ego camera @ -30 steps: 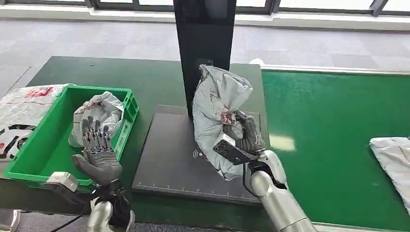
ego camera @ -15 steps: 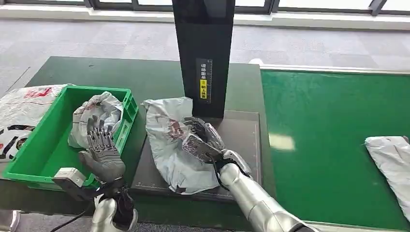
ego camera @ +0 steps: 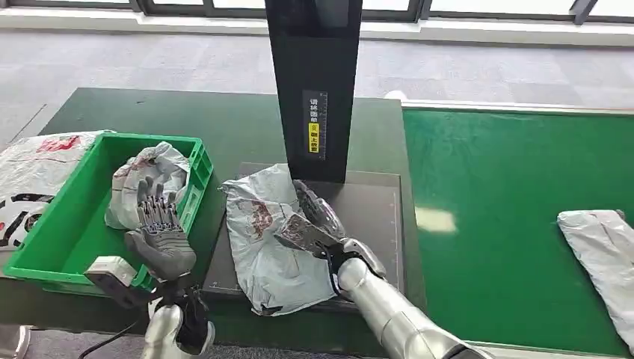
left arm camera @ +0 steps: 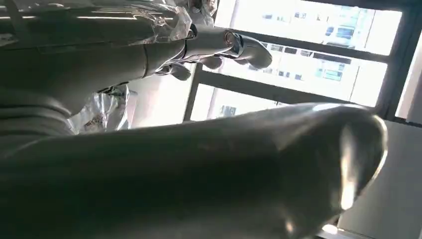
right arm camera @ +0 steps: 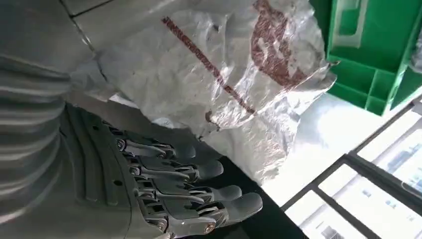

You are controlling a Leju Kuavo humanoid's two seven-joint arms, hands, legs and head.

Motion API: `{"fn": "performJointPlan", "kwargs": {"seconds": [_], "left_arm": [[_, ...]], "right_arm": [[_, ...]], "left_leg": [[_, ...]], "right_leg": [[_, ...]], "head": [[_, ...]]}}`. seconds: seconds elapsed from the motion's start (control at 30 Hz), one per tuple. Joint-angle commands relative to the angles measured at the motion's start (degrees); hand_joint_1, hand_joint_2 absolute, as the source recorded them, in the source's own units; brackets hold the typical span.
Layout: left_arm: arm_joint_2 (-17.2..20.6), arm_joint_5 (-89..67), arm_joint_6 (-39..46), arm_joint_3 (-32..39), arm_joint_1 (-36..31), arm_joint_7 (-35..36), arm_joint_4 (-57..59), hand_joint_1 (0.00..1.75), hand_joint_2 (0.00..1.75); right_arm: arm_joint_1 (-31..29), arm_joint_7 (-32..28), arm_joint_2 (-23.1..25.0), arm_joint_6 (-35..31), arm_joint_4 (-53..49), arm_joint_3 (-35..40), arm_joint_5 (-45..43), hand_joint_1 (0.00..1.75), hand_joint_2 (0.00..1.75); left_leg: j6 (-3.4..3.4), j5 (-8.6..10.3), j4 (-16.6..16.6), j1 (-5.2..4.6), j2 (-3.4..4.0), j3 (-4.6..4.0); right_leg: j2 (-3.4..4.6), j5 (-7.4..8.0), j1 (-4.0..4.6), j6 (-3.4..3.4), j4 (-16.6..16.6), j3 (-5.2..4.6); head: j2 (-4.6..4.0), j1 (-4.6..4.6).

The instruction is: Moved the parcel from conveyor to table for the left to box.

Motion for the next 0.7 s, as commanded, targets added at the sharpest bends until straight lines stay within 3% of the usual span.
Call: {"fn": "performJointPlan", "kwargs": {"seconds": [0.03,0.1,0.2,0.33,0.43,0.57,0.7], "left_arm": [[-1.6,-1.5,1.3,-1.7,-3.9,0.2,2.2,0.0,0.0],[0.7,-6.4,4.3,-5.9,-3.9,0.2,2.9,0.0,0.0],[1.0,-7.3,5.3,-6.8,-3.8,0.2,2.9,0.0,0.0],[2.9,-12.7,9.4,-11.4,-4.7,0.2,5.3,0.0,0.0],[7.3,-25.3,14.4,-18.9,-7.4,2.1,13.2,0.0,0.0],[8.9,-41.3,19.1,-22.8,-9.5,9.2,17.2,0.0,0.0],[8.9,-41.4,19.0,-22.7,-9.4,9.2,16.9,0.0,0.0]], "right_arm": [[0.5,0.6,-3.2,-2.0,-0.1,2.1,0.8,0.0,1.75],[4.6,-1.6,-5.0,-6.3,-7.8,2.1,0.9,0.0,1.75],[5.8,-2.0,-5.6,-6.6,-10.1,2.2,0.7,0.0,1.75],[12.0,-3.2,-8.0,-9.4,-21.4,2.1,0.0,0.0,1.75],[23.6,-4.8,-11.9,-15.5,-40.8,2.7,0.6,0.0,1.75],[35.6,-4.9,-14.8,-19.7,-58.5,2.3,1.2,0.0,1.75],[35.6,-4.8,-15.0,-19.5,-58.9,2.3,1.1,0.0,1.75]], "left_leg": [[0.12,0.1,0.0,0.04,-0.32,-0.13],[0.09,0.07,0.0,0.02,-0.29,-0.1],[0.09,0.09,0.0,0.03,-0.37,-0.11],[0.13,0.09,-0.1,0.0,-0.39,-0.1],[0.13,0.15,-0.2,0.0,-0.33,-0.06],[0.11,0.15,-0.2,-0.03,-0.95,-0.02],[0.13,0.02,-0.1,-0.02,-0.47,-0.07]], "right_leg": [[-0.41,0.03,0.08,-0.07,-0.1,0.07],[-0.37,0.01,0.05,-0.06,-0.1,0.07],[-0.45,-0.01,0.05,-0.06,-0.1,0.08],[-0.51,0.02,0.03,-0.07,-0.2,0.14],[-0.5,0.06,0.01,-0.12,-0.3,0.19],[-1.07,-0.09,0.01,-0.1,-0.4,0.35],[-0.6,-0.04,0.0,-0.07,-0.2,0.2]], "head": [[0.0,0.0],[0.0,0.0],[0.0,0.0],[0.0,0.0],[0.0,0.0],[0.0,0.0],[0.0,0.0]]}}
